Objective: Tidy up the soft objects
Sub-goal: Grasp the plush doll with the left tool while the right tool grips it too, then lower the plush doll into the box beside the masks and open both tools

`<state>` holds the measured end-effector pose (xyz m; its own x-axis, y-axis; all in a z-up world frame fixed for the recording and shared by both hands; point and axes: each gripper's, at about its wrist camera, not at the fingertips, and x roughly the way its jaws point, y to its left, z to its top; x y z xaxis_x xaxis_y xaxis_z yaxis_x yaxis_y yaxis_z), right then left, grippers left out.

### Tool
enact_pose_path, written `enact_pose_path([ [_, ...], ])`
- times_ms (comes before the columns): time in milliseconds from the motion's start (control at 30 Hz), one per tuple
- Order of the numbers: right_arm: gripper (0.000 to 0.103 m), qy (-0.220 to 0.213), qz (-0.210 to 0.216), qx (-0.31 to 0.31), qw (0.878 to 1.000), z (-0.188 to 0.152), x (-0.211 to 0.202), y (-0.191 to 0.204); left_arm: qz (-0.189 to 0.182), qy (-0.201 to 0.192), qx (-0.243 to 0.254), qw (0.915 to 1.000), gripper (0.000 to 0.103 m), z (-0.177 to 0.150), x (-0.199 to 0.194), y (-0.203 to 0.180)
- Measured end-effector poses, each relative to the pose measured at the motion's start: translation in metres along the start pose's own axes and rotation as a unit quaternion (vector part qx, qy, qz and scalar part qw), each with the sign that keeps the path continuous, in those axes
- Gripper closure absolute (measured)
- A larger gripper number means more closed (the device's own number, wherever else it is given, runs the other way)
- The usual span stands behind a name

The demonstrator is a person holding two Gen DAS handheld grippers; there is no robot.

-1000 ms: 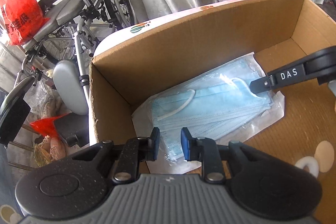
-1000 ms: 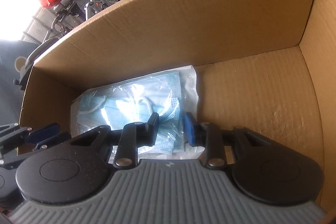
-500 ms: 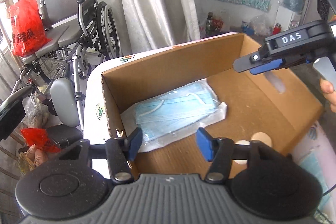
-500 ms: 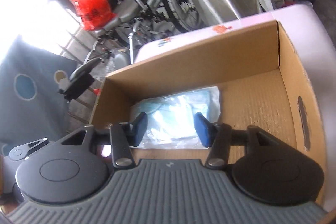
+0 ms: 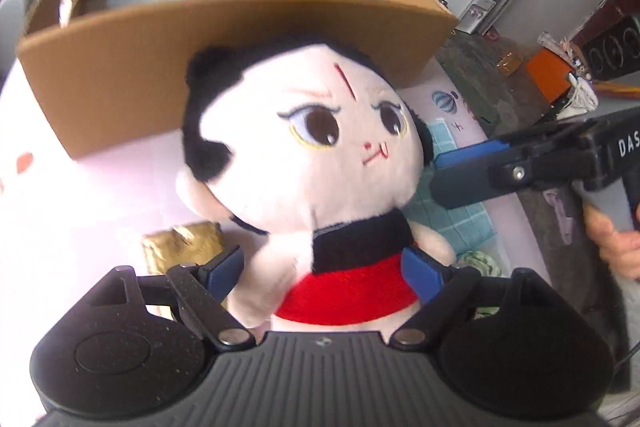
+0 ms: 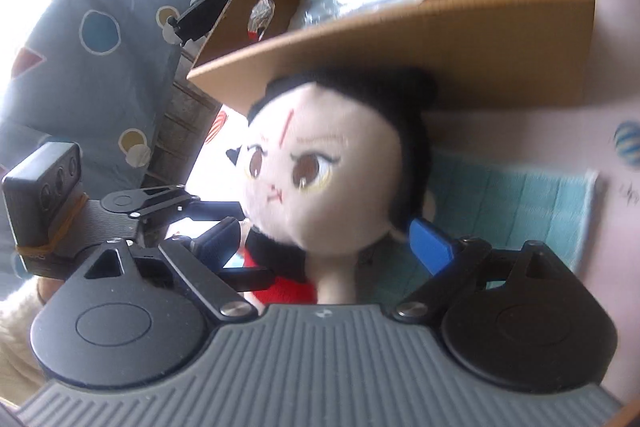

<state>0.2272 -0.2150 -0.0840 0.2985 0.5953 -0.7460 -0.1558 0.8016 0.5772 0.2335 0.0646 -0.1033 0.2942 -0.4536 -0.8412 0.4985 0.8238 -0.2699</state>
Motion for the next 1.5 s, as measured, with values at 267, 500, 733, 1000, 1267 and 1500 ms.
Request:
enact_pose_path([
  [267, 0.036, -0.046, 0.022, 0.044, 0.998, -0.023, 0.023, -0.010, -0.039, -0.003, -0.054, 0.9978, 0.028, -0.009, 0.033, 0.000],
  [500, 0.037, -0.094, 0.042, 0.054, 0.993, -0.027, -0.012, 0.003, -0.054, -0.043, -0.044, 0.9967, 0.029, -0.010, -0.005, -0.013],
  [733, 0.037, -0.186, 0.039, -0.006, 0.982, -0.005, -0.088, 0.036, -0.070, -0.120, -0.003, 0.9903, 0.029, 0.027, -0.060, -0.041],
  [1000, 0.039, -0.221, -0.044, -0.033, 0.974, 0.139, -0.092, 0.015, -0.055, -0.148, 0.013, 0.9873, 0.029, 0.160, -0.038, -0.024],
  [1267, 0.051, -0.102, -0.162, 0.002, 0.982, 0.248, 0.009, -0.039, -0.042, -0.052, -0.034, 0.9972, 0.030, 0.254, 0.093, 0.018],
  [1500, 0.050, -0.058, -0.194, -0.005, 0.979, 0.246, 0.048, -0.043, -0.057, 0.039, -0.068, 0.9953, 0.027, 0.260, 0.147, 0.035],
])
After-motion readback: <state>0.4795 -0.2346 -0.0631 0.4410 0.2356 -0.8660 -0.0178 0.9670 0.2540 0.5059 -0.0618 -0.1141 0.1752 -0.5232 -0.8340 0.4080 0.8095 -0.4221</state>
